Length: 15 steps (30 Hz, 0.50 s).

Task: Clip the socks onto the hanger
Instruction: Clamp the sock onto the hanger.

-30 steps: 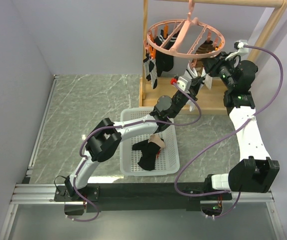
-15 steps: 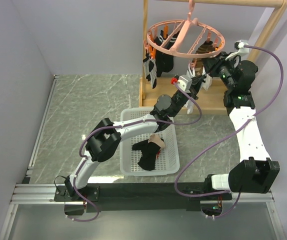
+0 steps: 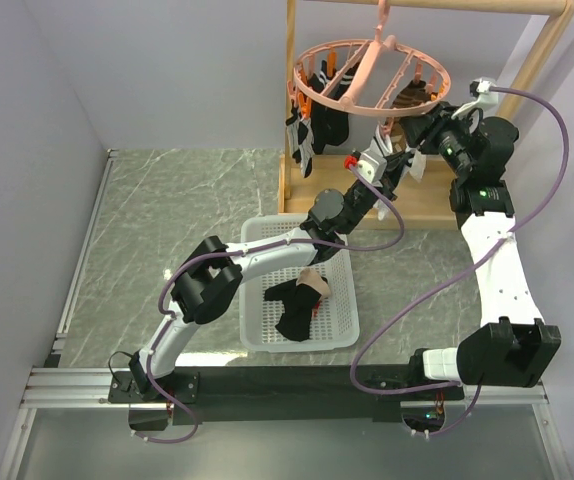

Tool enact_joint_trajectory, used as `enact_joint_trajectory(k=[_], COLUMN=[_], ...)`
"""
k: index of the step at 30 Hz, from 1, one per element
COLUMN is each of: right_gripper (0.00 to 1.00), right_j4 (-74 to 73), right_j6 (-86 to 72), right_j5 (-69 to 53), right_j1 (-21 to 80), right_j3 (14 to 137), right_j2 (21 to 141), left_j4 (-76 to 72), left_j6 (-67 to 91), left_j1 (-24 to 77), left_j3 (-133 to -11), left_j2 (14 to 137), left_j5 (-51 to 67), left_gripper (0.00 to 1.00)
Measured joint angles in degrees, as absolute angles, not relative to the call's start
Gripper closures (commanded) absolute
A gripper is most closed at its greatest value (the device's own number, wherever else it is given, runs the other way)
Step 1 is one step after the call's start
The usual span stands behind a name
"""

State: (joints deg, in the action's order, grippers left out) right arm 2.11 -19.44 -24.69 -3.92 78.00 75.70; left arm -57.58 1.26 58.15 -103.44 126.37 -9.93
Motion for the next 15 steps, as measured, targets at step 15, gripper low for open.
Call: enact_joint_trajectory(k=[15], right_gripper=[0.27], right_j4=[-6.24], right_j6=[-19.05], right_j5=[-20.40], right_j1=[-3.95], right_j3=[79.88], right_j2=[73.12], left_j4=[-56.86], left_j6=[3.64], left_j1=[57.63], left_j3=[-101.43], left_j2=[126.26], left_j5=[-9.72], left_gripper=[0.68])
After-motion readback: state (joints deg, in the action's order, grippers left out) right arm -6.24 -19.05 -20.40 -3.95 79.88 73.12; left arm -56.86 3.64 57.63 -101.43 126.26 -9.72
